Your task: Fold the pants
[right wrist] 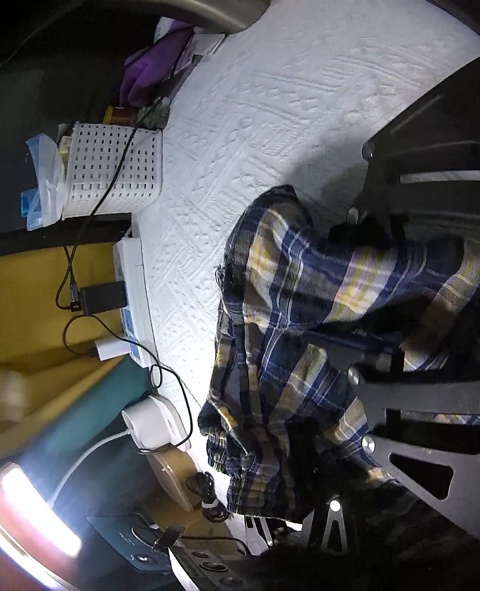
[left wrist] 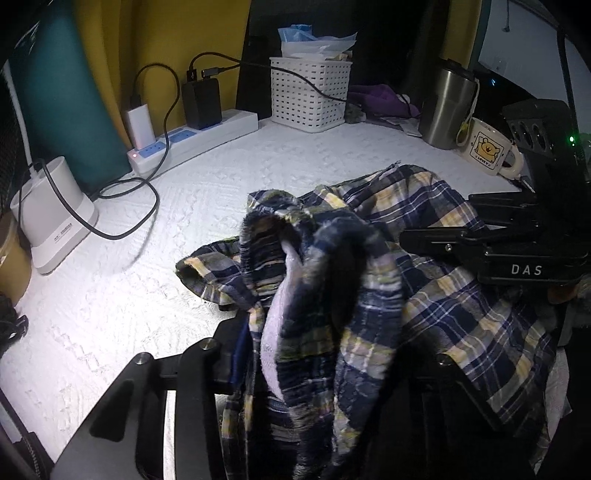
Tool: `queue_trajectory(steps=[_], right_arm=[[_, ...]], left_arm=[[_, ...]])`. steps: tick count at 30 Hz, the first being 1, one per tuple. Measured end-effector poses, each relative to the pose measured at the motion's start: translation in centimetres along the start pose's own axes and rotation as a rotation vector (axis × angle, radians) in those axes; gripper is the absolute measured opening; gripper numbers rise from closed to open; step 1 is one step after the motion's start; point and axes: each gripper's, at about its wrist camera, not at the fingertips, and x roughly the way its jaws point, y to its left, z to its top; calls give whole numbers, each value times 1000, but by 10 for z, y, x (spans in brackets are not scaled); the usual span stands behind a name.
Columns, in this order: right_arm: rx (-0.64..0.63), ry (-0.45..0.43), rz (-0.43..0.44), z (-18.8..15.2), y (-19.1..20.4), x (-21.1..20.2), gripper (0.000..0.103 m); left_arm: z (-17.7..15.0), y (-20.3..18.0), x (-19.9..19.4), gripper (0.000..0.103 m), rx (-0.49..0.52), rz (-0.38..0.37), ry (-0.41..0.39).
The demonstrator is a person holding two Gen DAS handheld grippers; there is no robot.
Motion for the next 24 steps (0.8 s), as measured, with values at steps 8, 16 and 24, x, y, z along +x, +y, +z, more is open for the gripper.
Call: queue_trajectory(steps=[8, 16, 24], right_arm=[[-30, -60, -6, 2, 12, -26, 22], [-67, -119, -22, 1, 29, -61, 19], [-101, -171, -49, -4, 48, -98, 15]], left_arm=[[2, -9, -23, 33, 1, 15, -54], [2, -20, -55, 32, 4, 41, -120], [-3, -31, -87, 30, 10, 54, -175]])
